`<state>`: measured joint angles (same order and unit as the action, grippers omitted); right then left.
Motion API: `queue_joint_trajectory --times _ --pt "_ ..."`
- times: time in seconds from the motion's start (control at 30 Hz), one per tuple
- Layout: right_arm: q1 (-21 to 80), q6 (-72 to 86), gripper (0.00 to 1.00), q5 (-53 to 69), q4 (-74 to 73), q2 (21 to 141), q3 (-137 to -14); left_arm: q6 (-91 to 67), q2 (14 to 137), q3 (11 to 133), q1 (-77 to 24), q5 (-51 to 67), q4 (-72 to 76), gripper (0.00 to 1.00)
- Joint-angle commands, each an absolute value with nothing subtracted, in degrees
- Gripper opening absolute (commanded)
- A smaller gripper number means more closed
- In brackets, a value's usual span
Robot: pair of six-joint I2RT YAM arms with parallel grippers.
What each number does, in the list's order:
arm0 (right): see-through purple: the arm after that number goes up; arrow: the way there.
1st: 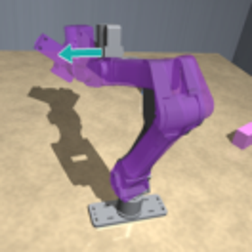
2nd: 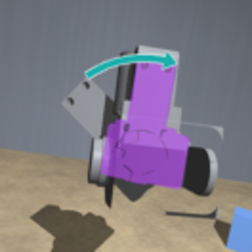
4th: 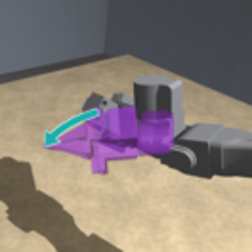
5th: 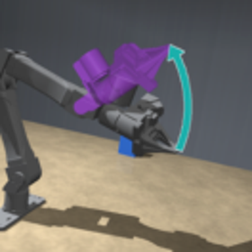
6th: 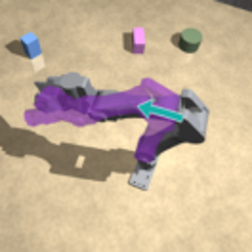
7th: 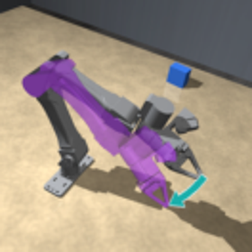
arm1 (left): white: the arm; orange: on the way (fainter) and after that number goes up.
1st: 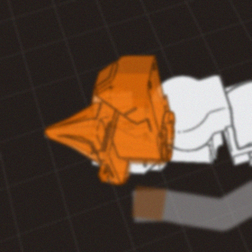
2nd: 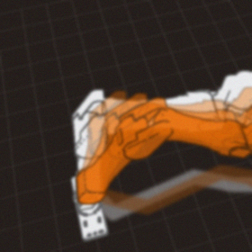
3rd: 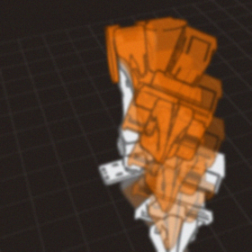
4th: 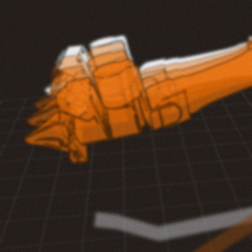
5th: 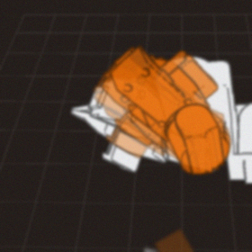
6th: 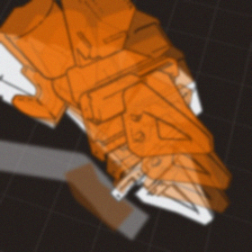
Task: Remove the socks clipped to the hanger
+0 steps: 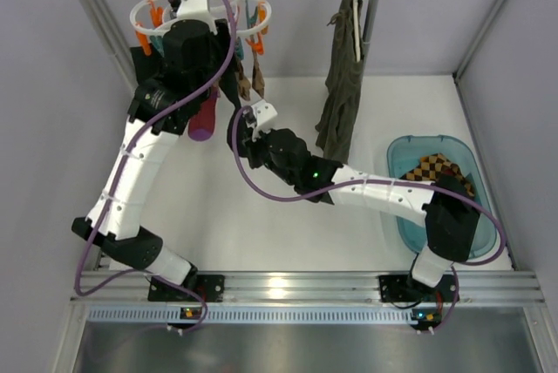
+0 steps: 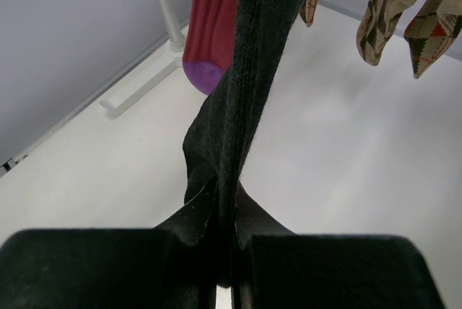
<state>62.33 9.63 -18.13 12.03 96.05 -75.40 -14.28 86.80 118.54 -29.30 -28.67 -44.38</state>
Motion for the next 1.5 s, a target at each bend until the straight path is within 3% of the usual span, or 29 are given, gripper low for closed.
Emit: queue_joint_trajectory --times 0.0,0.13,0.23,0.3,0.4,0.53,0.73,1.03,1.07,1.1,1.17,1.2,1.3,1.4,1.43,1.47 --pt "63.37 10.2 0.0 -17.14 14.68 93.08 -75.32 -12.48 88.94 118.04 -29.09 -29.89 -37.36 0.61" --pt "63.46 10.19 0.0 -16.35 14.41 92.46 -75.15 -12.31 90.7 118.21 -29.09 -29.88 -35.6 0.61" --pt "63.46 10.11 0.0 -15.74 14.41 91.93 -74.53 -11.95 91.23 118.13 -28.83 -30.41 -34.11 0.54" --pt "63.46 10.2 0.0 -15.56 14.41 91.5 -74.01 -11.78 91.23 118.3 -28.74 -30.32 -33.58 0.44" --pt "63.54 10.2 0.0 -15.65 14.59 91.32 -73.3 -11.6 91.23 118.65 -28.65 -29.62 -32.78 0.36" --pt "63.46 10.19 0.0 -15.64 14.76 90.88 -72.51 -11.43 92.11 119.53 -28.57 -28.83 -32.61 0.13" --pt "63.46 8.62 0.0 -16.26 17.56 87.72 -66.02 -11.95 92.81 119.97 -28.65 -28.39 -32.61 0.0" --pt "63.46 7.21 0.0 -15.82 16.71 81.48 -57.92 -13.01 92.38 119.71 -28.65 -27.43 -32.7 0.0" --pt "63.54 7.03 0.0 -15.39 15.66 80.69 -58.18 -13.53 92.11 118.92 -28.57 -26.64 -32.7 0.03" --pt "63.54 7.03 0.0 -14.77 12.95 78.6 -58.18 -13.8 91.15 118.39 -28.65 -25.93 -32.7 0.27" --pt "63.63 7.12 0.0 -14.33 9.42 75.78 -57.92 -14.76 89.92 116.64 -28.65 -24.53 -32.69 0.44" --pt "63.55 7.03 0.0 -13.98 5.84 72.54 -57.75 -15.03 88.52 115.93 -28.65 -23.83 -32.7 0.63" --pt "63.63 6.77 0.0 -13.54 -3.46 65.43 -57.04 -16.17 85.36 112.68 -28.57 -20.41 -32.7 0.69" --pt "63.55 6.24 0.0 -13.54 -11.74 59.44 -58.7 -17.92 82.37 108.47 -28.65 -17.85 -32.78 0.84" --pt "63.46 6.07 0.0 -13.54 -17.87 58.28 -60.89 -19.5 80.0 105.32 -28.65 -17.15 -32.78 0.98" --pt "63.54 6.41 0.0 -13.8 -21.84 56.18 -62.13 -20.12 78.41 103.55 -28.65 -16.09 -32.7 0.98"
